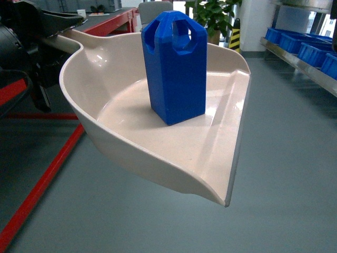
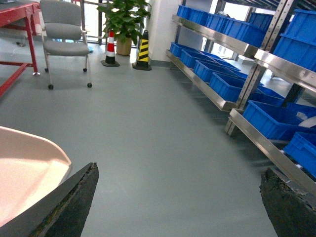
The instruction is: Place part in tray to right shelf
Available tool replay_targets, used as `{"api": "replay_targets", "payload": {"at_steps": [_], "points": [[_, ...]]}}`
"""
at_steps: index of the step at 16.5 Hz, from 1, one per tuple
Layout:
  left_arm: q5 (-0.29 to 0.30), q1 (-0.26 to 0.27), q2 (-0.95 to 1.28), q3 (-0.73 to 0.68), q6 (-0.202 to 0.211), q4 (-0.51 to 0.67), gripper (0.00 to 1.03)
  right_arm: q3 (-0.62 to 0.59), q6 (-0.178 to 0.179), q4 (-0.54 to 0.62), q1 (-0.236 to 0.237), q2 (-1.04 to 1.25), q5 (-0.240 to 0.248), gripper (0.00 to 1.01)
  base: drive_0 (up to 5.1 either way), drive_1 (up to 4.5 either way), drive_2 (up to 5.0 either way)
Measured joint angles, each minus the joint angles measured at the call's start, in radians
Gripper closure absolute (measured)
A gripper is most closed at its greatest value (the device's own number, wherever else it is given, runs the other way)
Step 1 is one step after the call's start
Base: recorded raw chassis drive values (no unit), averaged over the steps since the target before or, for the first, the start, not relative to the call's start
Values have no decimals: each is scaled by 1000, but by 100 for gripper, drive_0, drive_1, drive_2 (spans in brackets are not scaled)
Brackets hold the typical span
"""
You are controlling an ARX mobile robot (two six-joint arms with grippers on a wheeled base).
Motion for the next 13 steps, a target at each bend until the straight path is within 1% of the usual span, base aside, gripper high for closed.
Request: {"api": "replay_targets", "payload": {"at_steps": [13], "points": [[0,0,0,0,0,0,90,0,0,0,0,0,-1,3,-8,395,-410]]}}
